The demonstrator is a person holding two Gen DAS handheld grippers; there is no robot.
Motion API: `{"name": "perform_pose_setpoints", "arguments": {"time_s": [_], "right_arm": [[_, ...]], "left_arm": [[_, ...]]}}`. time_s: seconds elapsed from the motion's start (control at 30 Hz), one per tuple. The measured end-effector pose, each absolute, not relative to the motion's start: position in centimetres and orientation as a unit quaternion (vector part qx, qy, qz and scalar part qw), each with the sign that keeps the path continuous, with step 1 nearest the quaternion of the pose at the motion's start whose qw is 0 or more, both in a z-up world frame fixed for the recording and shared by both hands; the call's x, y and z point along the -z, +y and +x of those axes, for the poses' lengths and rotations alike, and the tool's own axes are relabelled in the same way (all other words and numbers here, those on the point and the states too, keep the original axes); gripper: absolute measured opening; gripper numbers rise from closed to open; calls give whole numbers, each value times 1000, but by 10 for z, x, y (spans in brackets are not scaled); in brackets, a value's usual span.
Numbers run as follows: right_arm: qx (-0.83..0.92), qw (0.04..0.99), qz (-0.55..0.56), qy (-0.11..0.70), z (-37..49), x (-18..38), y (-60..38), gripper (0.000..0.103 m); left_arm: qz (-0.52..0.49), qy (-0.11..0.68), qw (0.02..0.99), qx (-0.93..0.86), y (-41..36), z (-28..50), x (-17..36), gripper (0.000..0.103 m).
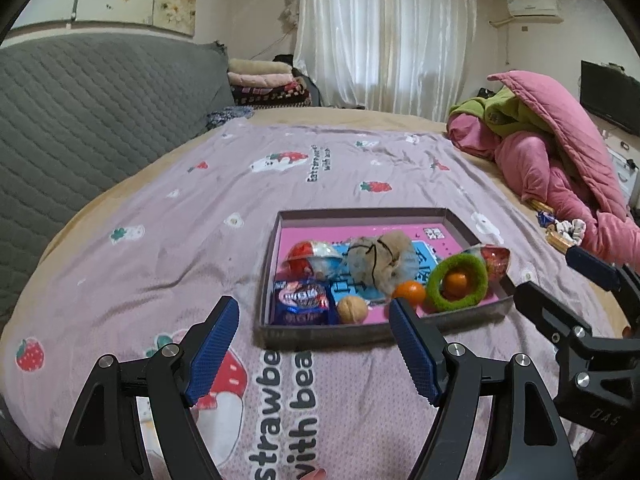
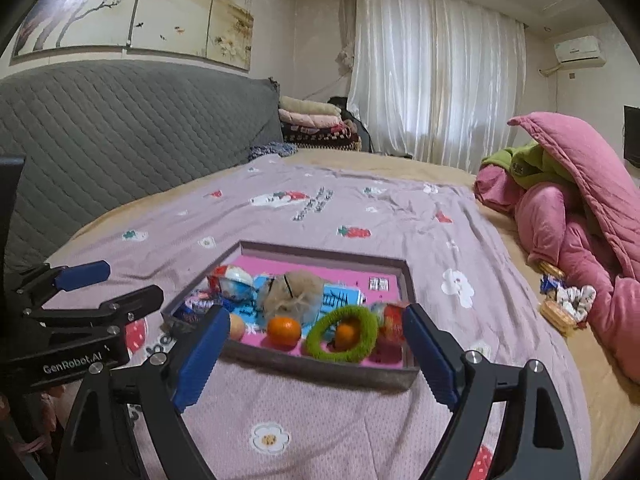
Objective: Organize objects
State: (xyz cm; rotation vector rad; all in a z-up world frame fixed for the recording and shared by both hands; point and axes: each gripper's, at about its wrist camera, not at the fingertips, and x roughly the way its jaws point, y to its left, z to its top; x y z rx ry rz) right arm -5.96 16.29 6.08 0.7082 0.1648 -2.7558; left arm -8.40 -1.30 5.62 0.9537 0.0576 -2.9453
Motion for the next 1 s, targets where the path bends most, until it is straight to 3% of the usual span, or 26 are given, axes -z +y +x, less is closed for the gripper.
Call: {"name": "perform_pose_setpoints", "arguments": {"time_s": [1.0], "right_arm": [[950,120,279,70,-44,-4,169,88]], "left_arm": [[340,9,17,940,0,-78,-3,78]]}}
